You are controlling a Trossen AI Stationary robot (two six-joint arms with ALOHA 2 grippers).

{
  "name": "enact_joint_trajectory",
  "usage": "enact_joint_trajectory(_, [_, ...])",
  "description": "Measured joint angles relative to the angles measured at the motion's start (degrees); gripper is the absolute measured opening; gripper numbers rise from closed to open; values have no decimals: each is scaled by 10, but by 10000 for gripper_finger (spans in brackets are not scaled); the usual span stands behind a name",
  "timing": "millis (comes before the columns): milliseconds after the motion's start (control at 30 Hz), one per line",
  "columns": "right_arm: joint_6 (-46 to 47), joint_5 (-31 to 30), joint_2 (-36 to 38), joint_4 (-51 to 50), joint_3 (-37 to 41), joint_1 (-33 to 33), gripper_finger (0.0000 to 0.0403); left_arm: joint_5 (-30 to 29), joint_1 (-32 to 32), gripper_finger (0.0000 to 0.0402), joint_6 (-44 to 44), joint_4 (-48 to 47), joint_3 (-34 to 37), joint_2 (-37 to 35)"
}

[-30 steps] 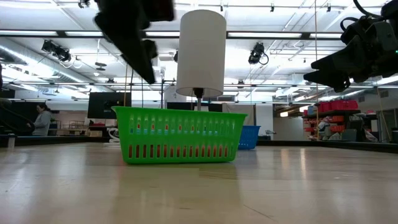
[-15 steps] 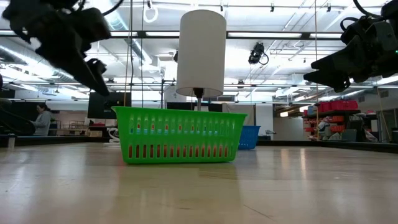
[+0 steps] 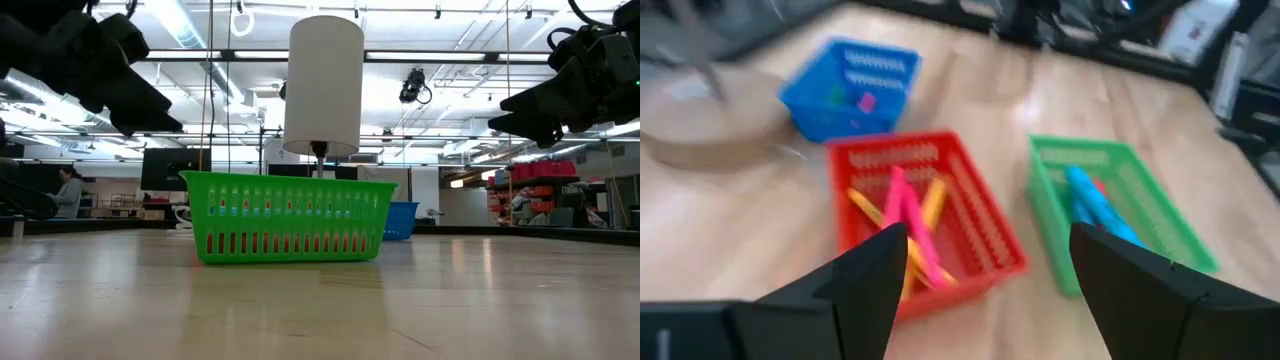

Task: Pick & Place Markers
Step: Return to Home Position

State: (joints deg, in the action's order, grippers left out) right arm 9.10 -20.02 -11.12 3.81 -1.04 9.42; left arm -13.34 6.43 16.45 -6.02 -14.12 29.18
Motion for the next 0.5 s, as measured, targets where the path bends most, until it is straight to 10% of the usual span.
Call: enact_joint_trajectory(500, [0,0,0,0,0,0,262,1,-60,286,-82,64,84,-140])
